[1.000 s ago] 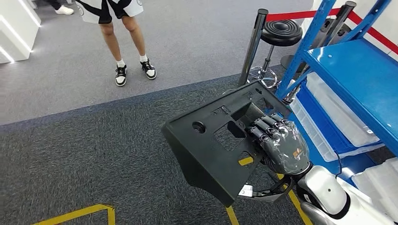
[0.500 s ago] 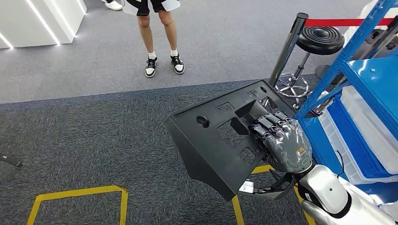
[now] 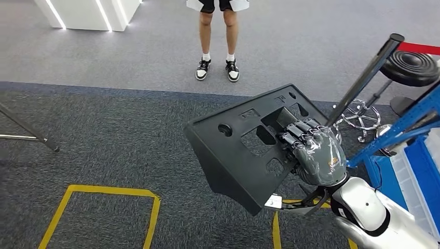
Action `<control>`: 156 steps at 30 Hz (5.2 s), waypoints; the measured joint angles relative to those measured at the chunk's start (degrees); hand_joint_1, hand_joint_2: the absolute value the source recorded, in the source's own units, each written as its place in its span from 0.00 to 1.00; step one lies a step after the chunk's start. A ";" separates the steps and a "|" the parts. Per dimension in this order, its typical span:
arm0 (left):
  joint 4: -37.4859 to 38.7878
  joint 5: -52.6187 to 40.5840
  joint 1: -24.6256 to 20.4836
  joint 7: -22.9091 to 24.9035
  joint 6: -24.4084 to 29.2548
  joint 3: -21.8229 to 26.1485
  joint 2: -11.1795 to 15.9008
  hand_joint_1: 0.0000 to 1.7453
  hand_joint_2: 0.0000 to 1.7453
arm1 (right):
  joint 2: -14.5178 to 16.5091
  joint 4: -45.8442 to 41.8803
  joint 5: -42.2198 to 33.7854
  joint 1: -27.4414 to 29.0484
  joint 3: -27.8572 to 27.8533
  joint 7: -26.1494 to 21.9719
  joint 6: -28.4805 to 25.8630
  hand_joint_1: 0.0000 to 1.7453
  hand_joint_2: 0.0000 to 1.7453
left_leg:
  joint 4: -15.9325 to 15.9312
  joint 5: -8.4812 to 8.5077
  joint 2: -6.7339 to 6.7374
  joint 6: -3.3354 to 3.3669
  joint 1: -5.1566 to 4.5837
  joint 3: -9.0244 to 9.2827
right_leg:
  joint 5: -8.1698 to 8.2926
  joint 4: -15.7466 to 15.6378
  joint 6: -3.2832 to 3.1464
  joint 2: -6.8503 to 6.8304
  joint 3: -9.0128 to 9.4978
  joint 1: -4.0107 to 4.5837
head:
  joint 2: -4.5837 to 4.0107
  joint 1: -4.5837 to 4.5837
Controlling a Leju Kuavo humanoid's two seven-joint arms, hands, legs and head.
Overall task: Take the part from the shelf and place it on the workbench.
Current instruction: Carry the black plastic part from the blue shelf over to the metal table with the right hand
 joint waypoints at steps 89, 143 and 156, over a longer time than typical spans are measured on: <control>0.03 0.14 0.39 0.52 0.71 -0.13 0.38 0.00 1.00 | -3.84 2.17 -6.99 -14.77 -1.13 -2.29 10.40 1.00 1.00 | -0.26 0.01 2.57 0.44 -0.05 -0.13 | -2.08 -0.72 0.81 -0.63 3.77 -0.16 | -0.04 -0.36; 0.04 1.35 0.13 1.13 0.19 -1.41 1.85 0.00 1.00 | -4.28 3.69 -17.11 -23.91 -1.78 -3.51 24.59 1.00 1.00 | 1.37 1.88 3.37 -3.14 0.69 -4.09 | 4.07 -15.32 -1.32 -0.54 8.96 0.29 | -0.04 -0.51; 0.04 1.25 0.07 0.87 0.18 -1.53 2.28 0.00 1.00 | -4.43 4.91 -15.98 -25.63 -0.92 -3.03 25.47 1.00 1.00 | -0.23 -1.76 2.53 -0.69 0.27 2.39 | 4.62 -7.94 -0.11 -0.30 0.67 0.37 | -0.03 -0.44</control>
